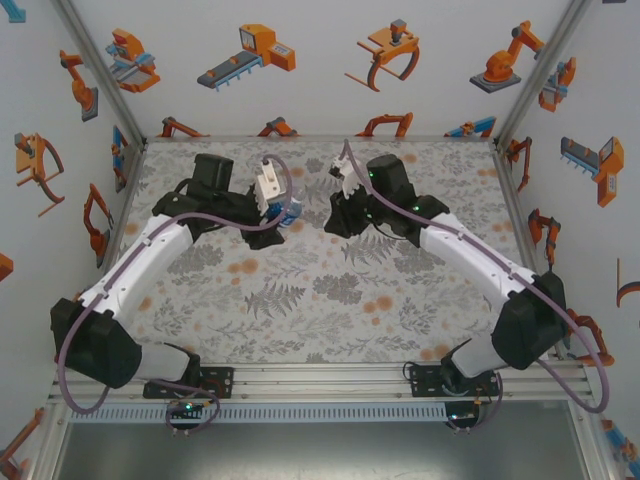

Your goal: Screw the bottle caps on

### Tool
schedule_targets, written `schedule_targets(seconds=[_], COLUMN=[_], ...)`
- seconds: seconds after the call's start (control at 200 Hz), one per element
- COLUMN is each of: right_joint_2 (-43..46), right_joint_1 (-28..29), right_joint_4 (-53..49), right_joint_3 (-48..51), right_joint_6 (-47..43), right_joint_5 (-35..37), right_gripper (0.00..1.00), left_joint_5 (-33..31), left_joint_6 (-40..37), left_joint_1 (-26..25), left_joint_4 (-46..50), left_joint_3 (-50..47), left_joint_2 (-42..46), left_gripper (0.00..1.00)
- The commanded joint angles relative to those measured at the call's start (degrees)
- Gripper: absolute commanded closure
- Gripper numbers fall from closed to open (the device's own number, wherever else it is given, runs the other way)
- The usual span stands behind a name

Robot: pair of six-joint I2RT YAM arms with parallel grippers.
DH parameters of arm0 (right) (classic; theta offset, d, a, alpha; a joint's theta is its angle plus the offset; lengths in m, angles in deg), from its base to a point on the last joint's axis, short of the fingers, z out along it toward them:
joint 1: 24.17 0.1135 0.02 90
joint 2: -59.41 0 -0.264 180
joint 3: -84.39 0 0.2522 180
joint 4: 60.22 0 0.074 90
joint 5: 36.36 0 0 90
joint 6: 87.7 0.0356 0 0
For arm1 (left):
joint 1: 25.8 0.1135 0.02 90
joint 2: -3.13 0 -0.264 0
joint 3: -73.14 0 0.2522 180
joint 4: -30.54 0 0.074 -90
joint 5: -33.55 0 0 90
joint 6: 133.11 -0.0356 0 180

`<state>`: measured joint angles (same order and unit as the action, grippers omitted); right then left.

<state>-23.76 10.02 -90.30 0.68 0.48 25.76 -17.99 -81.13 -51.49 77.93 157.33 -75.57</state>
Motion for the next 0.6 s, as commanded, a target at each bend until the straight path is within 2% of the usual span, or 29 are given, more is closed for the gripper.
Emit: schedule_targets(seconds=[0.0, 0.14, 0.335, 0.596], right_joint_2=[3.78, 7.79, 10.44, 12.33], right_joint_1=[-0.27, -0.28, -0.26, -0.23], right_joint_4=[3.48, 4.97, 5.75, 4.37], right_joint_3=[2.44, 5.39, 6.89, 5.97], right_joint_6=[-7.68, -13.22, -19.18, -23.38], right_joint_5=[-7.9, -12.99, -19.21, -21.43], right_gripper=[0.91, 0.94, 0.97, 0.99], left_joint_5=[3.76, 0.23, -0.79, -4.78], left_joint_6=[-8.6, -12.12, -13.74, -16.29], left_joint_1=[-1.86, -4.44, -5.41, -7.79], left_joint_4=[2.87, 4.23, 4.61, 4.68], left_joint_3=[0.1, -1.38, -4.07, -5.83], left_joint_2=[-0.41, -0.56, -0.36, -0.05], left_gripper=[1.0, 1.0, 1.0, 1.0])
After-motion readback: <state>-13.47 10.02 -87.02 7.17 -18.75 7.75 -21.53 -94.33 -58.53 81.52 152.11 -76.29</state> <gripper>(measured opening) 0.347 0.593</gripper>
